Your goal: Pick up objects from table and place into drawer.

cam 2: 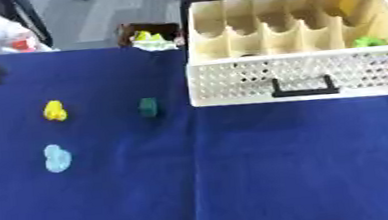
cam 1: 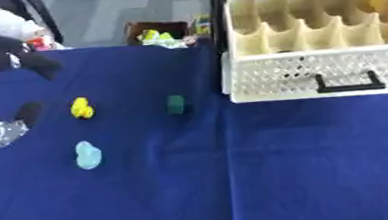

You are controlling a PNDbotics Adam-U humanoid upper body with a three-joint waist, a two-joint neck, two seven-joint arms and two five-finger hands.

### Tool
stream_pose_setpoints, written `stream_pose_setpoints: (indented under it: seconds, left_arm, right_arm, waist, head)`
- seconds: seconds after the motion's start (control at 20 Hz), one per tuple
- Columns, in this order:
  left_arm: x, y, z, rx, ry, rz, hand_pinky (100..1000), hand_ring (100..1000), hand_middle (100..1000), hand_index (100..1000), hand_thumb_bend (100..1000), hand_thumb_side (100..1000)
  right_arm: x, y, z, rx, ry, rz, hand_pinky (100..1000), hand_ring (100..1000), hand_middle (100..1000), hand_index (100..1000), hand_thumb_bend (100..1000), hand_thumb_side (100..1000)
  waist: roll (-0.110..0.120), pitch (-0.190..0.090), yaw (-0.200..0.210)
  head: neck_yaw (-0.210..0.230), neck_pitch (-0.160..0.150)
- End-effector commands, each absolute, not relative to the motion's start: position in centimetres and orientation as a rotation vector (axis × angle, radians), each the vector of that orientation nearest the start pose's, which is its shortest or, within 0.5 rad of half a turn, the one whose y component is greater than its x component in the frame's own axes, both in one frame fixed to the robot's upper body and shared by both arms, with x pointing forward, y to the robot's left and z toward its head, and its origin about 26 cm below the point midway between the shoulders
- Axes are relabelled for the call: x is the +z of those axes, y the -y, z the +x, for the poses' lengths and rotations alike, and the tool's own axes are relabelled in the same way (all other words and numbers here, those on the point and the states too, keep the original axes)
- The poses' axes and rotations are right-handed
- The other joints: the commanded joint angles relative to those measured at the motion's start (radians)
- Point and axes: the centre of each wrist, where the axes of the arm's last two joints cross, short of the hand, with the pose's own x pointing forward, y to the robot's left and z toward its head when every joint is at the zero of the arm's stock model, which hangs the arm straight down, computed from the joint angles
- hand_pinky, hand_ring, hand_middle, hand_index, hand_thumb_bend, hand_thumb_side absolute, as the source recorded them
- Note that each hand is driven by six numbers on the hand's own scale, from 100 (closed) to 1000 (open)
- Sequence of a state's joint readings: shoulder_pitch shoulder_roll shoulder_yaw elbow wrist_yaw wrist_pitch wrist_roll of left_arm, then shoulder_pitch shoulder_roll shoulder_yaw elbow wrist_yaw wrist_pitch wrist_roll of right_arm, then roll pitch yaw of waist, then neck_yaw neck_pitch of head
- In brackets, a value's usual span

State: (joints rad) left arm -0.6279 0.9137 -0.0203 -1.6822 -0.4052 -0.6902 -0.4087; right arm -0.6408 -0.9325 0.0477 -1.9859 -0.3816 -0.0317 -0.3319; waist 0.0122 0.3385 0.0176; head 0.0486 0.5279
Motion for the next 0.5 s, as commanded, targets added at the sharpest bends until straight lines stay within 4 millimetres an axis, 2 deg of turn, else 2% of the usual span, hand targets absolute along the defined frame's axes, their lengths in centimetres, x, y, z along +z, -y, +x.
stream_pose_setpoints:
  seconds: [0.05,0.1,0.15,0.3,0.35,0.5]
  left_arm:
    - [33.7,-36.9,35.0,2.310,-2.037,-1.131,665,693,669,930,100,746]
    - [33.6,-37.1,35.4,2.346,-1.998,-1.142,673,702,688,977,100,785]
    - [33.5,-37.3,35.8,2.378,-1.965,-1.148,677,705,696,998,100,784]
    - [33.3,-37.9,36.8,2.450,-1.891,-1.168,700,723,710,983,100,811]
    - [33.2,-38.0,37.0,2.479,-1.862,-1.172,704,725,711,979,100,848]
    - [32.9,-38.5,37.7,2.551,-1.785,-1.191,695,711,678,933,100,863]
  right_arm:
    - [36.5,29.4,28.4,-0.554,-3.535,0.432,744,630,502,708,100,1000]
    - [36.5,29.4,28.4,-0.546,-3.538,0.429,744,629,501,708,100,1000]
    - [36.4,29.5,28.4,-0.538,-3.540,0.424,744,628,501,707,100,1000]
    - [36.4,29.5,28.4,-0.519,-3.546,0.415,744,626,499,704,100,1000]
    - [36.3,29.5,28.4,-0.513,-3.549,0.412,745,626,499,704,100,1000]
    - [36.3,29.5,28.5,-0.500,-3.555,0.405,744,624,496,700,100,1000]
  waist:
    - [0.003,-0.027,-0.005]
    - [0.003,-0.028,-0.007]
    - [0.004,-0.028,-0.009]
    - [0.005,-0.029,-0.014]
    - [0.005,-0.030,-0.015]
    - [0.006,-0.031,-0.016]
  head:
    - [-0.031,0.004]
    - [-0.040,0.003]
    - [-0.048,0.002]
    - [-0.055,0.000]
    - [-0.055,-0.001]
    - [-0.053,-0.003]
